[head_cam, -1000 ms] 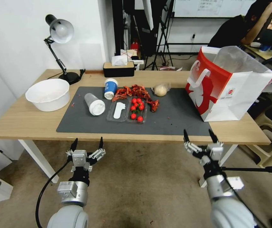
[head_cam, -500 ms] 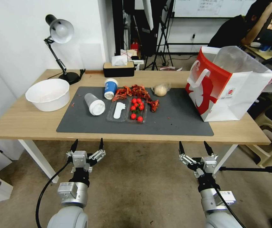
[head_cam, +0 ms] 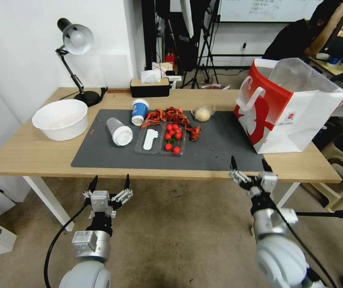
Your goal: Pick up the trash from the table and place it into the takeout bag.
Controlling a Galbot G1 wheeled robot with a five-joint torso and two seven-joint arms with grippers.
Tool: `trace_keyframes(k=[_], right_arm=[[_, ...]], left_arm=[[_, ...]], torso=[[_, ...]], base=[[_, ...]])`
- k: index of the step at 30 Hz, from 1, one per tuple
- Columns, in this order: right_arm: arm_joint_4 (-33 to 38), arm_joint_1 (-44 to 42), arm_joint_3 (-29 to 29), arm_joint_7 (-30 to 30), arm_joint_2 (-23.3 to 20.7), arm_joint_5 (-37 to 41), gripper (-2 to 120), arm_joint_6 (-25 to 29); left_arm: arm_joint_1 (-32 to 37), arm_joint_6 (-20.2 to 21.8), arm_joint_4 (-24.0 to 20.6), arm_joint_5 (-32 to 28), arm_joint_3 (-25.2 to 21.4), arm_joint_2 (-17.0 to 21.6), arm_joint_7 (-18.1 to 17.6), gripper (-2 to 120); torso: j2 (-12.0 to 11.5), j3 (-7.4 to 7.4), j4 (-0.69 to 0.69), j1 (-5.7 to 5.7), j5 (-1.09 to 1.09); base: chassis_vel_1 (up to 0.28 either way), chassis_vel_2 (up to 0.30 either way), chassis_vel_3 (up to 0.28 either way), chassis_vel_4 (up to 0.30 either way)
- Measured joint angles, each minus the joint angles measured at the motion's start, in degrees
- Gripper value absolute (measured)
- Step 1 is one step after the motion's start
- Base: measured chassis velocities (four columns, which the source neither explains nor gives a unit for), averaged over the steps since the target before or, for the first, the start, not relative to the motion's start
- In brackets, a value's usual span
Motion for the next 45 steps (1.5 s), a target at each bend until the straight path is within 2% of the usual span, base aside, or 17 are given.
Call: trace_keyframes(k=[7,13,15,23,25,39,45], right_arm=[[-6.8,11.5,-4.2,0.7,-2.2,6.8,100,-2.5],[-15.7,26.3,-11.2,2.6,-3.0,14.3,100,-4.9],[-19.4,31.3,-14.3,3.5,-2.5,16.8,100,-5.6],[-28.8,41.6,-20.3,5.1,0.0,21.5,100,-7.2],[-34.6,46.5,-22.8,5.7,1.6,22.6,100,-7.4],[-50.7,58.2,-29.7,6.5,7.3,25.9,100,-8.0],[-56.3,60.6,-31.0,6.2,9.4,26.0,93,-8.0]], left_arm=[[-0.1,0.0,0.0,0.1,0.0,-0.2,0.0,100],[-0.1,0.0,0.2,0.1,-0.4,-0.4,0.1,100],[-0.2,0.0,0.2,0.1,-0.6,-0.4,0.0,100],[-0.4,-0.1,0.6,0.1,-0.8,-0.6,-0.1,100],[-0.4,-0.3,0.9,0.1,-1.0,-0.8,-0.1,100],[-0.8,-0.7,1.7,-0.2,-1.5,-0.7,-0.2,100],[-0.9,-0.8,1.9,-0.3,-1.6,-0.6,-0.2,100]], torso=[[0.0,0.00,-0.01,0.00,0.01],[0.0,0.00,0.02,0.01,0.00],[0.0,0.01,0.00,0.01,0.01],[0.0,0.00,0.00,0.00,-0.01],[0.0,0.01,0.01,0.01,-0.02],[0.0,0.00,0.00,0.00,0.00],[0.0,0.00,0.00,0.00,0.00]], base=[[0.000,0.000,0.000,0.000],[0.000,0.000,0.000,0.000],[0.000,0.000,0.000,0.000],[0.000,0.000,0.000,0.000],[0.000,0.000,0.000,0.000],[0.000,0.000,0.000,0.000],[0.000,0.000,0.000,0.000]])
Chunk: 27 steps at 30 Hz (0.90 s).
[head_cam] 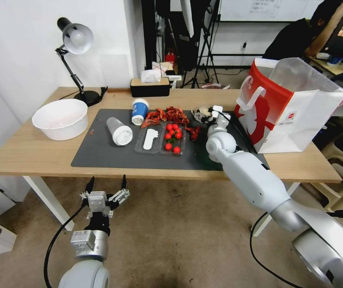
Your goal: Pick up the trash from the table and place it into the takeout bag.
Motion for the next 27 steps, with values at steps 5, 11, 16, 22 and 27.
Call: trace_keyframes(k=[5,11,16,22,27], right_arm=[[-4.1,1.7,-1.0,-0.3,1.5,-0.1,79,0.1],[-6.6,2.7,-1.4,-0.7,3.0,-0.2,67,0.2],[-8.0,3.3,-1.7,-1.0,4.1,-0.5,46,0.3],[-8.4,3.5,-1.8,-1.2,4.4,-0.6,28,0.3],[-8.5,3.4,-1.9,-1.3,4.1,-0.6,10,0.3]], left_arm=[[0.1,-0.4,0.3,0.0,-0.1,0.1,0.0,100],[0.2,-1.1,0.5,-0.1,-0.3,0.2,0.0,100],[0.3,-1.4,0.5,-0.1,-0.6,0.3,-0.1,100],[0.3,-1.9,0.9,-0.1,-0.7,0.3,-0.1,100],[0.2,-2.0,1.2,-0.1,-0.6,0.2,-0.1,100]], torso=[[0.0,0.00,0.00,0.00,0.00],[0.0,-0.01,0.00,0.00,0.00],[0.0,-0.01,0.00,-0.01,0.00],[0.0,-0.01,0.00,-0.01,0.00],[0.0,-0.01,0.01,-0.01,0.01]], base=[[0.000,0.000,0.000,0.000],[0.000,0.000,0.000,0.000],[0.000,0.000,0.000,0.000],[0.000,0.000,0.000,0.000],[0.000,0.000,0.000,0.000]])
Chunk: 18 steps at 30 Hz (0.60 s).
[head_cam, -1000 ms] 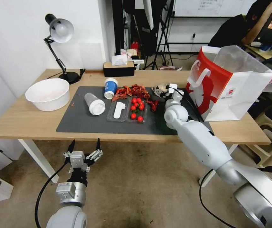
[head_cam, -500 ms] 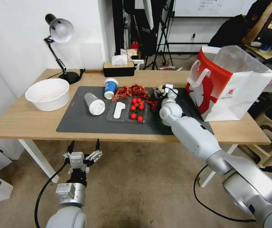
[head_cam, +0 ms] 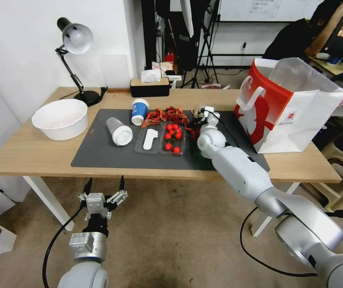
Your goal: Pick up the trash from the table and place it into the takeout bag.
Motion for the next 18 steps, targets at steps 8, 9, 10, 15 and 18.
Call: trace_keyframes(k=[8,9,10,15,18], right_arm=[[3.3,-1.1,0.7,0.1,-1.7,0.4,3,0.1],[3.3,-1.1,0.7,0.1,-1.7,0.4,3,0.1],[4.7,-1.5,1.0,0.0,-2.1,0.6,3,0.1],[14.6,-3.4,2.2,-0.3,-5.0,1.3,3,0.4],[20.1,-4.4,2.9,-0.8,-6.7,1.4,3,0.5]], left_arm=[[-0.3,0.0,0.2,0.0,0.1,0.0,0.0,100],[-0.3,0.0,0.2,0.0,0.1,0.0,0.0,100],[-0.3,0.0,0.2,0.0,0.1,0.0,0.0,100],[-0.5,0.1,0.3,0.0,0.1,0.0,0.0,100],[-0.5,0.1,0.3,0.0,0.3,-0.1,0.0,100]], torso=[[0.0,0.01,0.00,0.01,0.01],[0.0,0.01,0.00,0.01,0.01],[0.0,0.01,-0.01,0.00,0.00],[0.0,0.00,0.00,0.00,-0.01],[0.0,0.00,-0.01,0.01,0.00]], base=[[0.000,0.000,0.000,0.000],[0.000,0.000,0.000,0.000],[0.000,0.000,0.000,0.000],[0.000,0.000,0.000,0.000],[0.000,0.000,0.000,0.000]])
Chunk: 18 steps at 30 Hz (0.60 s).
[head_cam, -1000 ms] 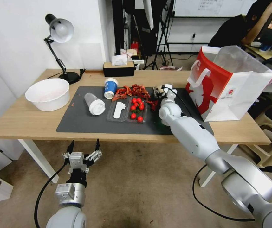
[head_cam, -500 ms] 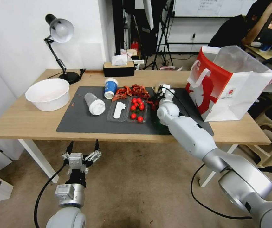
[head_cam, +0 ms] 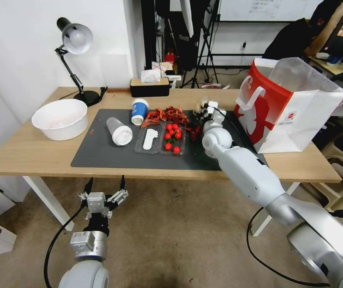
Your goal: Pick up the trash from the table and place it into the takeout bag.
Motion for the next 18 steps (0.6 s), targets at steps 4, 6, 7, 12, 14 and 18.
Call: trace_keyframes(k=[4,6,7,12,14,18], right_arm=[[5.1,-0.9,1.4,-0.4,-1.5,0.0,3,0.0],[9.8,-1.6,3.5,-0.8,-2.8,-0.8,3,-0.2],[12.0,-1.9,4.8,-1.0,-3.5,-1.3,3,-0.4],[19.1,-2.7,10.0,-1.3,-5.8,-2.8,3,-2.1],[21.8,-3.0,13.0,-1.3,-7.1,-3.4,3,-3.2],[25.3,-3.5,19.4,-0.7,-10.6,-4.7,3,-6.0]], left_arm=[[0.0,0.0,0.0,0.0,0.1,-0.1,0.0,100],[0.1,0.0,0.0,0.0,0.1,0.0,0.0,100],[0.1,0.0,0.0,0.0,0.1,0.0,0.0,100],[0.2,0.0,-0.1,0.1,0.1,0.0,0.0,100],[0.1,0.0,-0.1,0.2,0.2,0.0,0.0,100],[0.1,0.1,-0.2,0.5,0.6,-0.1,0.1,100]], torso=[[0.0,0.00,0.00,0.00,0.00],[0.0,0.00,0.02,0.00,0.00],[0.0,0.00,0.02,0.00,0.00],[0.0,0.00,0.01,0.00,0.00],[0.0,0.00,0.01,0.00,0.00],[0.0,0.00,0.01,0.00,0.01]], base=[[0.000,0.000,0.000,0.000],[0.000,0.000,0.000,0.000],[0.000,0.000,0.000,0.000],[0.000,0.000,0.000,0.000],[0.000,0.000,0.000,0.000],[0.000,0.000,0.000,0.000]])
